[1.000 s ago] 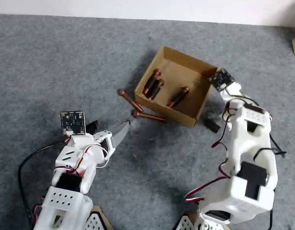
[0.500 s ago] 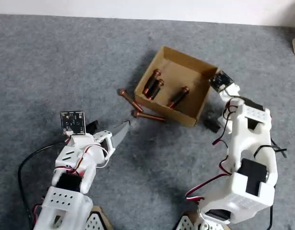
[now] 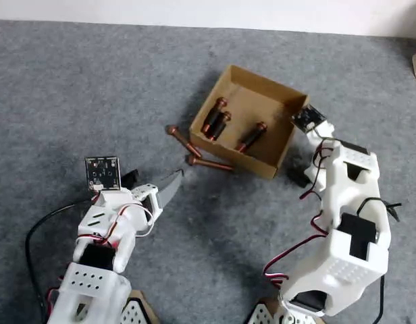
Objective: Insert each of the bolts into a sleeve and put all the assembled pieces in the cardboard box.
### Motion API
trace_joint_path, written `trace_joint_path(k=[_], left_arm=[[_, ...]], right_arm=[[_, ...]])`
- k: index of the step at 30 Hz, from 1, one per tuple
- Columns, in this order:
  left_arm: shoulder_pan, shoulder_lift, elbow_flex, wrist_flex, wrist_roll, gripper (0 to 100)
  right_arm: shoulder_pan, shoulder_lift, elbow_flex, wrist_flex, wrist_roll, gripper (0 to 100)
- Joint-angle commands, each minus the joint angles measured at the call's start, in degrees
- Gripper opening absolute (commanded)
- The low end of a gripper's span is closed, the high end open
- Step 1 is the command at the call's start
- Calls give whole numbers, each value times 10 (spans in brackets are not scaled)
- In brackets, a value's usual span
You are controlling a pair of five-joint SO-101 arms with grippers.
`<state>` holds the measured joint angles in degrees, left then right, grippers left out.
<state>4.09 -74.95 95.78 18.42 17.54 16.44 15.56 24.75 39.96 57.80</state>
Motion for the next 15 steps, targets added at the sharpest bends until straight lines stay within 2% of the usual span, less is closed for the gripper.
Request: trace_joint_path(k=[1, 8, 15], left_arm=[[-3, -6, 0, -2, 2, 354], [-4, -6, -1, -2, 3, 354], [-4, -1, -22, 2, 6, 354]], right_arm=[[-7, 17, -4, 4, -14, 10], [-7, -7, -4, 41, -73, 4], [-22, -137, 33, 97, -221, 4]])
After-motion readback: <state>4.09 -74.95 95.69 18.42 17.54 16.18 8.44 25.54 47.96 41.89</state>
